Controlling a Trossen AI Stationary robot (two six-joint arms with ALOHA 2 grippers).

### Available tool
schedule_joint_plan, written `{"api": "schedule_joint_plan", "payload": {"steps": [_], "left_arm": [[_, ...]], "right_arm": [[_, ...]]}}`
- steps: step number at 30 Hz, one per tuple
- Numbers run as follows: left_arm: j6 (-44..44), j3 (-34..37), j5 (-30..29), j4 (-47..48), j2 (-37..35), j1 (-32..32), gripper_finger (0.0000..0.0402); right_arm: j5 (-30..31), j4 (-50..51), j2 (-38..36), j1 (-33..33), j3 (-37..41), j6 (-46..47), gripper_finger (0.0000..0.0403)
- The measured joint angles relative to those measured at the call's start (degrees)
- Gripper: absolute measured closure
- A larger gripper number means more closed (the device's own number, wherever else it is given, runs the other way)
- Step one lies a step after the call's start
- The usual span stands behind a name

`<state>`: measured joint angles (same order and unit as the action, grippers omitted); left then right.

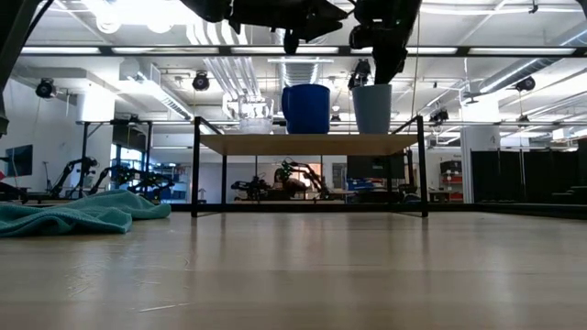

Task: Stack small to large cups/mugs on shelf
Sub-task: Put the light blue cup on the shelf, then adjust the blue mug

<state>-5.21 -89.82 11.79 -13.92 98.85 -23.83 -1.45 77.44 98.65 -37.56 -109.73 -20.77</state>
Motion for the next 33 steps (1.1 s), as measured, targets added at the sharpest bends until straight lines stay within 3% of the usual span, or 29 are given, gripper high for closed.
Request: {"api": "schedule_joint_plan", "payload": {"steps": [19, 25, 33], "left_arm": [[0.1, 0.1, 0.0, 2.8, -0.6, -1.7, 0.0279], [-0.3, 0.2, 0.2, 8.3, -2.1, -1.6, 0.0279], [0.1, 0.3, 0.4, 18.1, -6.1, -1.5, 0.0279]], "right_arm": [[3.6, -1.4, 0.0, 0.0, -4.0, 3.4, 0.0349], [3.6, -1.2, 0.0, 0.0, -7.4, 10.1, 0.0349], [-2.0, -0.5, 0.0, 1.4, -10.1, 17.3, 0.0349]]}}
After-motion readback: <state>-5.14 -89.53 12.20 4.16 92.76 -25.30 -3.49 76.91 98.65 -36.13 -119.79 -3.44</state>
